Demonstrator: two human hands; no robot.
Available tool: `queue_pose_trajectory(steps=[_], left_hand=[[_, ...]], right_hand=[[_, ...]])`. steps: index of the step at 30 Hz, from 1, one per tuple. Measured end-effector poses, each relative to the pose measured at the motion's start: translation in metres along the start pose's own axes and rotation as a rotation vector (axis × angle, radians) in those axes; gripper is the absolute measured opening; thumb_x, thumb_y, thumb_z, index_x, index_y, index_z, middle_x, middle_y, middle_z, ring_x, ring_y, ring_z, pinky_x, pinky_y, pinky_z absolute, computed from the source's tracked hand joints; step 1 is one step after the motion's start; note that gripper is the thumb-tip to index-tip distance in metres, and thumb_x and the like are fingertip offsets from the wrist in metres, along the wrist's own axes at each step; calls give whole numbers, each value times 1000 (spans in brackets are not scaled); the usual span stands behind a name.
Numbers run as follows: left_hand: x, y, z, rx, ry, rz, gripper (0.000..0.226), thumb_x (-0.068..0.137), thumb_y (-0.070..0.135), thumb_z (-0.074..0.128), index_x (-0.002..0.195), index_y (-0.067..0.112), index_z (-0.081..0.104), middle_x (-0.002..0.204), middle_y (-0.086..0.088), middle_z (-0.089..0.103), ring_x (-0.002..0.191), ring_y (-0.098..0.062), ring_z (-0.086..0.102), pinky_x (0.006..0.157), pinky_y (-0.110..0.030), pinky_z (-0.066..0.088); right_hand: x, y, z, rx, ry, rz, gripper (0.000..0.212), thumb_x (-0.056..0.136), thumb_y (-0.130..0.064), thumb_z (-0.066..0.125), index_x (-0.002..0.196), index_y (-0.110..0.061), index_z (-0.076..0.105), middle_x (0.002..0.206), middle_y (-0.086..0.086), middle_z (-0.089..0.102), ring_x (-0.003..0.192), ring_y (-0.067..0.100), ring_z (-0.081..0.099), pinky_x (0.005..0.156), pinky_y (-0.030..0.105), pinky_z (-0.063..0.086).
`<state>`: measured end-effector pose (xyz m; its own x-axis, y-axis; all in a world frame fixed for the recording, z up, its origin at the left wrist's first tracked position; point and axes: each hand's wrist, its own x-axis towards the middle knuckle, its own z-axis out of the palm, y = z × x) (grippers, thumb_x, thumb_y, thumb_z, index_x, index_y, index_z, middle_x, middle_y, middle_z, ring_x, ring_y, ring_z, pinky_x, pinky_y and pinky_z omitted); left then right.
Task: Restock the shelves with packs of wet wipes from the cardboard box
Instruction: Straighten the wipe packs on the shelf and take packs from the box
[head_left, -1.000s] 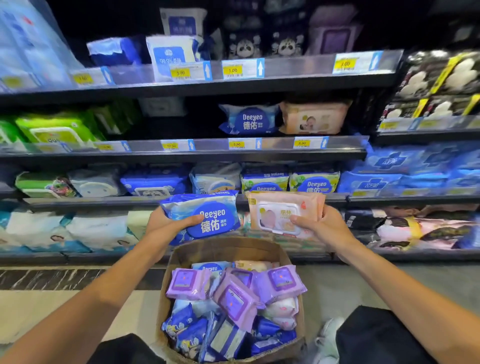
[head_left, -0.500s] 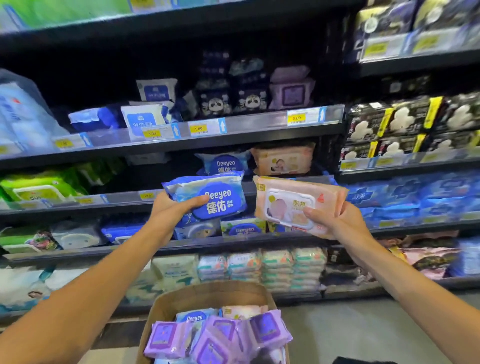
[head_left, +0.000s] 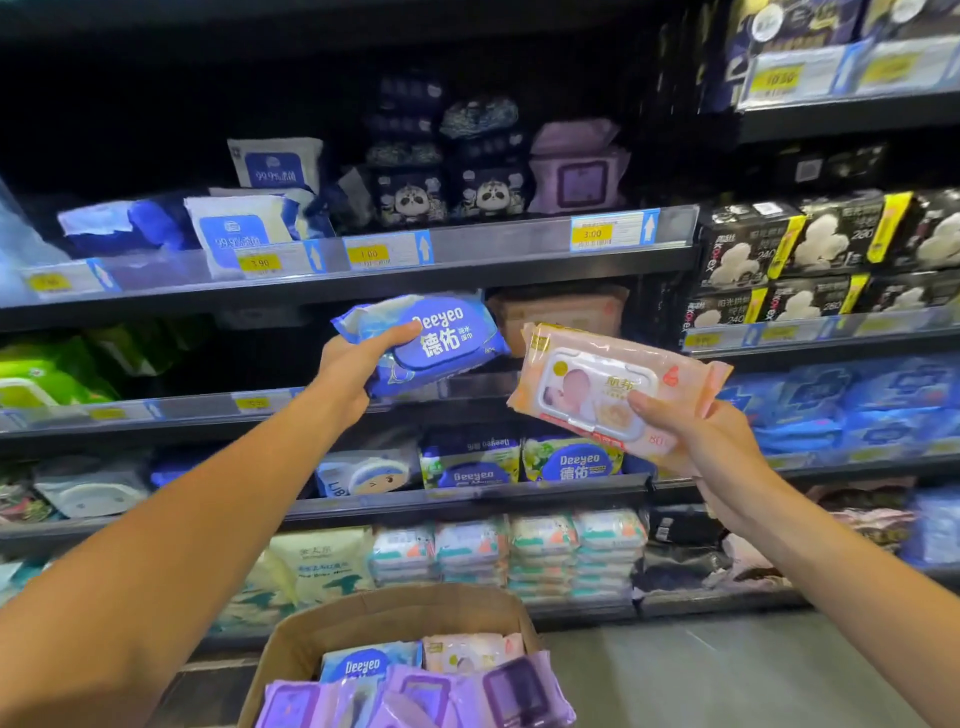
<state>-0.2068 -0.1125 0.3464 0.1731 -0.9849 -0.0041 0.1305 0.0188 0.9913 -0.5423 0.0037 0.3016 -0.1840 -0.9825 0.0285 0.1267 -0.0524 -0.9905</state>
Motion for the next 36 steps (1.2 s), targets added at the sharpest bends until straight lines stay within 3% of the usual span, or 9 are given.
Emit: queue_pose_trajectory(steps=[7, 11, 15, 18, 22, 26, 29, 33, 36], left_hand=[[39, -4, -2, 70, 47, 20, 52, 63, 22, 94, 106, 2, 71, 96, -11, 78, 86, -24, 76, 80, -40, 61], [55, -2, -3, 556, -18, 105, 56, 56, 40, 96, 93, 7, 69, 75, -1, 73, 59, -7, 67, 53, -21, 52], [60, -13, -9, 841, -3, 231, 85, 59, 46, 93, 126, 6, 59, 106, -5, 64, 98, -20, 61, 83, -29, 50], [58, -20, -9, 855, 69, 326, 95, 61, 47, 91, 137, 9, 48, 116, -11, 62, 110, -27, 58, 88, -33, 49], [47, -26, 0, 1038, 190, 301, 78, 64, 55, 86, 110, 3, 50, 116, -21, 53, 117, -39, 48, 87, -44, 48], [8, -45, 9, 897, 296, 699, 60, 80, 26, 81, 127, 4, 50, 131, -17, 44, 124, -31, 36, 108, -30, 34], [-30, -57, 26, 643, 65, 820, 33, 91, 15, 68, 123, 17, 58, 121, 3, 57, 112, -13, 50, 98, -21, 41], [-58, -52, 65, 459, -311, 346, 36, 97, 34, 60, 132, 30, 50, 122, 20, 55, 96, 5, 59, 74, -11, 46], [-58, -46, 81, 408, -381, 309, 31, 94, 29, 66, 123, 33, 53, 113, 21, 62, 99, 3, 62, 76, -11, 47]], right_hand=[[12, 6, 10, 56, -45, 39, 42, 81, -26, 77, 120, -12, 68, 110, 5, 76, 104, 24, 72, 98, 49, 53], [13, 9, 15, 35, -60, 40, 53, 71, -32, 81, 118, -11, 68, 109, 5, 76, 104, 24, 72, 89, 42, 54], [9, 15, 19, 17, -72, 33, 82, 48, -47, 94, 117, -11, 70, 109, 7, 76, 102, 24, 73, 86, 39, 57], [7, 12, 20, 22, -65, 42, 51, 71, -31, 83, 117, -12, 69, 109, 6, 76, 103, 24, 73, 93, 43, 53], [5, 5, 23, 14, -62, 42, 36, 79, -20, 77, 113, -11, 70, 107, 8, 77, 102, 26, 73, 89, 42, 55], [6, 3, 26, 3, -38, 28, 36, 79, -22, 77, 113, -10, 71, 105, 8, 77, 96, 23, 74, 72, 33, 59], [7, 1, 24, 4, -27, 30, 37, 79, -22, 78, 114, -10, 70, 105, 8, 77, 99, 25, 74, 77, 37, 58], [11, -5, 22, -39, -47, 2, 34, 81, -20, 78, 113, -11, 70, 99, 4, 78, 88, 18, 76, 62, 27, 58], [16, -12, 21, -79, -45, -37, 30, 81, -17, 79, 110, -12, 71, 92, 0, 79, 82, 14, 76, 56, 22, 56]])
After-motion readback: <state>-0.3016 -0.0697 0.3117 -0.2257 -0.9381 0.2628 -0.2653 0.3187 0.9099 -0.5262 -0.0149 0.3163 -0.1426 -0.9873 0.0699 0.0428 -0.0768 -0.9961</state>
